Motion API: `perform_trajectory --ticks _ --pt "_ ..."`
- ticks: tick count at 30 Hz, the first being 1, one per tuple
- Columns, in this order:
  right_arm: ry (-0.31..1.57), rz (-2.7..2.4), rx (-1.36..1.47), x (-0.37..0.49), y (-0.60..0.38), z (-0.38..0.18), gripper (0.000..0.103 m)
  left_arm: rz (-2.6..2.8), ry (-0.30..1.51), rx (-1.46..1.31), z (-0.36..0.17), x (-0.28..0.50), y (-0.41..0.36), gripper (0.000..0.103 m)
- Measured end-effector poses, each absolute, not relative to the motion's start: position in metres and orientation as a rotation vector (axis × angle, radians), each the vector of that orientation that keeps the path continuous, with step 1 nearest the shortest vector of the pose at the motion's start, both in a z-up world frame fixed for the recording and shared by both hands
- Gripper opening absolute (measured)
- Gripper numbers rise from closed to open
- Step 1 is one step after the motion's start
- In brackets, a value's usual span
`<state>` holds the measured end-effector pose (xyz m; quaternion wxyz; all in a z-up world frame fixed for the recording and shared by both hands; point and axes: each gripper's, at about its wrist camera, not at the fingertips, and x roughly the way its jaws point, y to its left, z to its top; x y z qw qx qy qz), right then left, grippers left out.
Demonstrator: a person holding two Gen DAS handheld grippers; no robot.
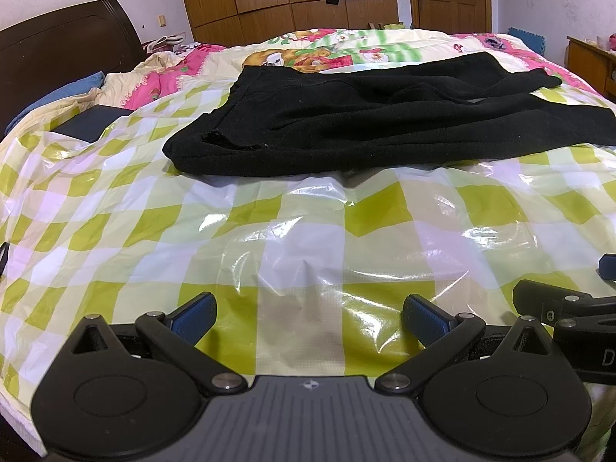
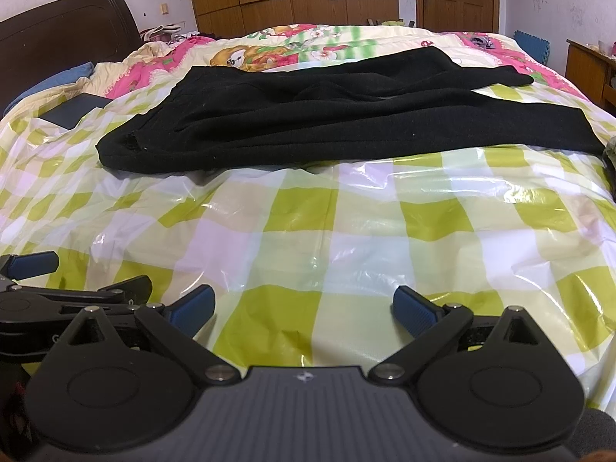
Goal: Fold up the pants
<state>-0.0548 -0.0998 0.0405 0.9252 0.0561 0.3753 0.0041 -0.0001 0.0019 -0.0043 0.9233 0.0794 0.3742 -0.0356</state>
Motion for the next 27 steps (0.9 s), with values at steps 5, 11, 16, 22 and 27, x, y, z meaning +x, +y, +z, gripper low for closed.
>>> perform_trajectory --ticks 5,11,16,22,27 --pt "0.771 0.008 0.115 -0.0534 -0.1006 0.0418 0.098 -0.073 0.768 0.164 -0.0043 -0.0001 0.0019 0.103" --pt "0.772 0.007 0.106 -0.0553 -0.0991 0.0398 0.098 -0.075 0.768 0.162 -0.0051 0.0000 0.0016 0.103" --pt "0.772 0.006 0.106 -0.0538 -0.0985 0.0397 0.098 -0.075 0.769 0.162 -0.0051 0.0000 0.0014 0.103" --pt "0.773 0.007 0.106 -0.0539 -0.0987 0.0397 0.098 -0.074 0.769 0.162 -0.0056 -0.0001 0.0014 0.103" --pt "0.775 0.007 0.107 -0.0536 -0.0988 0.0398 0.098 -0.074 0.769 0.162 -0.0051 0.0001 0.0013 0.103"
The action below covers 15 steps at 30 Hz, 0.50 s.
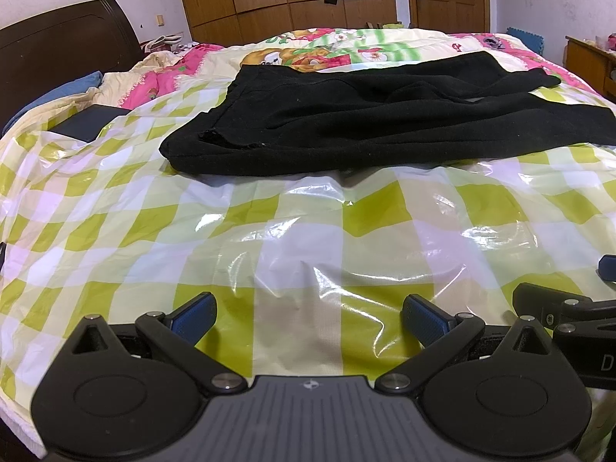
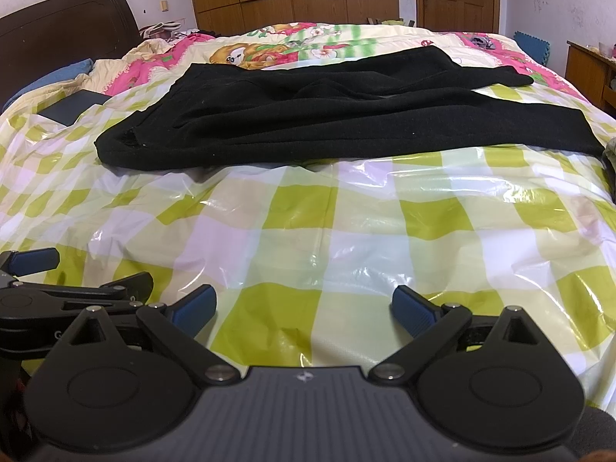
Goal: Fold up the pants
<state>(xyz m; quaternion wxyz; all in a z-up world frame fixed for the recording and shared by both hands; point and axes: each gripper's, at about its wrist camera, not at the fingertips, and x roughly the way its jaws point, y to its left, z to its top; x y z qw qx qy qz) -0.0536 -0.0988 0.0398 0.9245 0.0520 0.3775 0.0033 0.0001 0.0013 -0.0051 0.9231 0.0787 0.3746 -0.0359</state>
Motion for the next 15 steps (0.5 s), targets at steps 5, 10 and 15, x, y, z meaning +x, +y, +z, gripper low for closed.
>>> perform_trajectory --ticks 5,10,15 --pt "0.775 0.006 0.106 -0.0539 -0.0986 0.0395 0.098 -0.074 0.769 0.162 -0.0051 0.0001 0.0013 0.103" --pt "0.776 0.007 0.107 -0.0531 -0.0982 0.0401 0.098 -0.074 0.769 0.162 -0.0050 0.0001 0.0013 0.103" --pt "0.778 0.007 0.107 -0.0526 -0.0987 0.0405 0.098 -0.070 0.773 0.153 -0.0062 0.0030 0.0011 0.103"
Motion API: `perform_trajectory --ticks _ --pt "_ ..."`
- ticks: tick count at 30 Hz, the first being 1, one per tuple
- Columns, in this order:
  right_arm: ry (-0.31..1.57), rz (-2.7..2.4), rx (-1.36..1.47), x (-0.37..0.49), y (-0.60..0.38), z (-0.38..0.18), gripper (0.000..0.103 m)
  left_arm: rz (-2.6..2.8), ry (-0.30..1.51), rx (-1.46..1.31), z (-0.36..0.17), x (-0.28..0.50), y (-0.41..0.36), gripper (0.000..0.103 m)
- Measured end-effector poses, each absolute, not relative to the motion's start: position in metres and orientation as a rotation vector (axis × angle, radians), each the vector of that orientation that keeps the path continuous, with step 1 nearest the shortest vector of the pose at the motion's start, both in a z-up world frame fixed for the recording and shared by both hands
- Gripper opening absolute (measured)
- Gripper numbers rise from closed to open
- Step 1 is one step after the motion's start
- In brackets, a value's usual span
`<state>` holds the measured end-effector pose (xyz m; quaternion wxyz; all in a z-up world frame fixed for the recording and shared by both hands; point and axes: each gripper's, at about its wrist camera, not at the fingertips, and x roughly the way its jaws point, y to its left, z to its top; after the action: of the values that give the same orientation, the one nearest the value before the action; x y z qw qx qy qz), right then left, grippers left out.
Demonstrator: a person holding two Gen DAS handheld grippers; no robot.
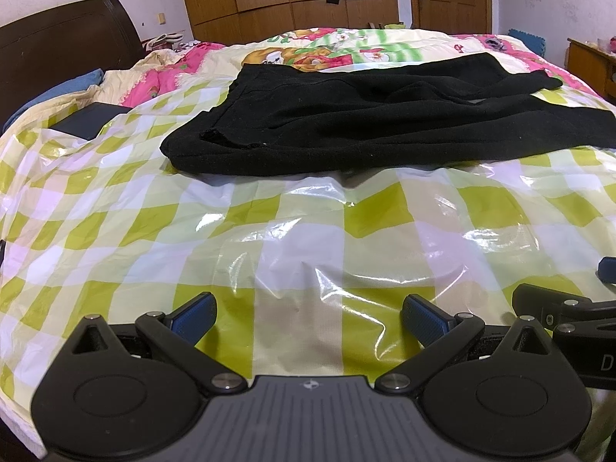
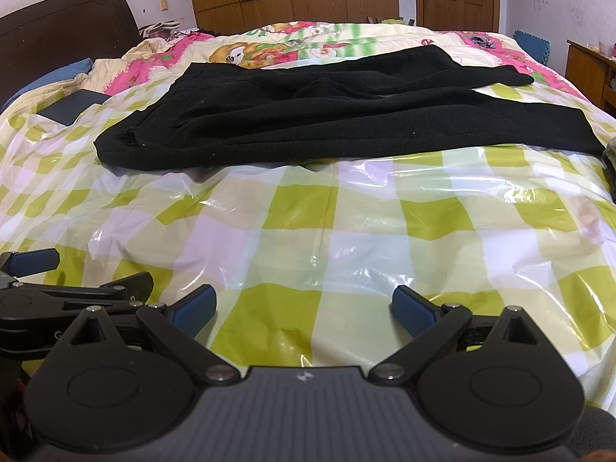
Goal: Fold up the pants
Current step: 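Grasp the black pants waistband with the left tool while the right tool grasps beside it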
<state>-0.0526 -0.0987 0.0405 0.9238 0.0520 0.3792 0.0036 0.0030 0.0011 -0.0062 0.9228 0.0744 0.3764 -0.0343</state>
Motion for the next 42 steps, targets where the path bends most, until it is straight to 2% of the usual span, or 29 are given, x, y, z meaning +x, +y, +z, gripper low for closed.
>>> perform_trajectory --ticks 9,27,36,37,38,40,42 --pt "0.773 0.058 0.094 -0.021 -0.094 0.048 0.098 -0.097 0.723 0.158 0.006 0.033 0.015 0.103" --pt "0.741 0.318 -0.144 0.131 -0.034 0.038 0.093 -0.033 0.625 0.253 0.007 0.185 0.104 0.103" --pt "0.764 0.389 -0.220 0.164 -0.009 0.018 0.093 -0.097 0.725 0.314 -0.019 0.241 0.110 0.103" --pt "0.769 0.386 -0.216 0.166 -0.009 0.018 0.091 -0.105 0.740 0.306 -0.020 0.242 0.111 0.102" --pt "0.776 0.380 -0.210 0.169 -0.009 0.017 0.088 -0.118 0.745 0.295 -0.020 0.240 0.111 0.090" --pt "0.783 0.372 -0.194 0.170 -0.009 0.019 0.082 -0.110 0.739 0.304 -0.019 0.236 0.112 0.081" --pt "0.784 0.371 -0.198 0.170 -0.008 0.019 0.077 -0.088 0.730 0.327 -0.018 0.233 0.111 0.067"
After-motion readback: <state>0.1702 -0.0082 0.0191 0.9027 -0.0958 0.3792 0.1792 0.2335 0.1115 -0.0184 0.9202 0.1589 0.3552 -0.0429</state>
